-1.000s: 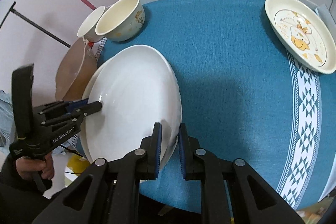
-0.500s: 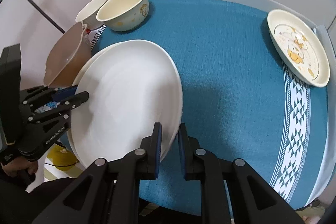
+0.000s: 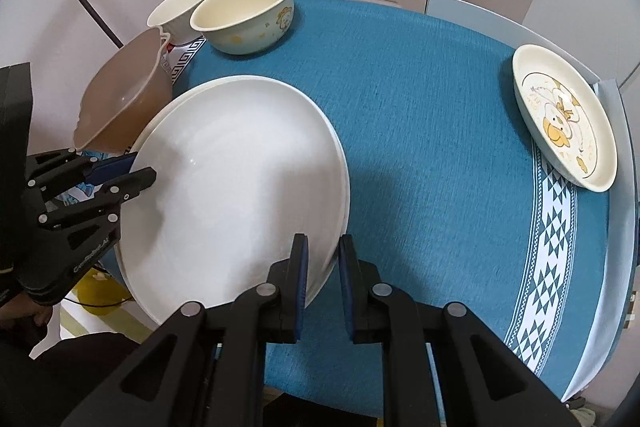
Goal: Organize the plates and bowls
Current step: 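Lift the white plate with both grippers and lower it onto the yellow plate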
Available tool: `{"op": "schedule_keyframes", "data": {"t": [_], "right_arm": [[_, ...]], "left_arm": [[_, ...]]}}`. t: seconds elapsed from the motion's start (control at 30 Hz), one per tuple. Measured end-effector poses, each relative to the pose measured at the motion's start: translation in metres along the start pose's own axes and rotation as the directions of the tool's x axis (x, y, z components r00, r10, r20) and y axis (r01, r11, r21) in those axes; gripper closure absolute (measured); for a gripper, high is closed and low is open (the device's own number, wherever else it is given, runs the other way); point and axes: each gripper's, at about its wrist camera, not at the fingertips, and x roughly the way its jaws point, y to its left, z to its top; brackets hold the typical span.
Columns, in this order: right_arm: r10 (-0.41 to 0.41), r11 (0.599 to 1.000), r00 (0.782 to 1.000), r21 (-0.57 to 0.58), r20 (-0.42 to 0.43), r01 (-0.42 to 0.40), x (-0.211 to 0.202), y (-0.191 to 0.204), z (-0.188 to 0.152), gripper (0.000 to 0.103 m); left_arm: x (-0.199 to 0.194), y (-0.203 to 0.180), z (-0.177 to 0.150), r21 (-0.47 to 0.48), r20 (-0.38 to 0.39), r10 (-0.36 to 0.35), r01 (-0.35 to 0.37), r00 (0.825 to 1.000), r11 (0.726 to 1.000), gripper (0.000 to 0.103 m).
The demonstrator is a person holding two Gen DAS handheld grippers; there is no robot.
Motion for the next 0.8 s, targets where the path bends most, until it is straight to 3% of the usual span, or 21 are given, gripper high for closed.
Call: {"op": "schedule_keyframes", "data": {"t": [0.8], "right_arm": [[-0.002, 1.000, 1.000, -0.016, 0.011, 0.002, 0.0016, 0.0070, 0.0028, 0.089]], "left_arm": [[-0.0106, -0.0003, -0.0087, 0.004, 0.027, 0.036, -0.036, 0.999, 0.999, 0.089]]}}
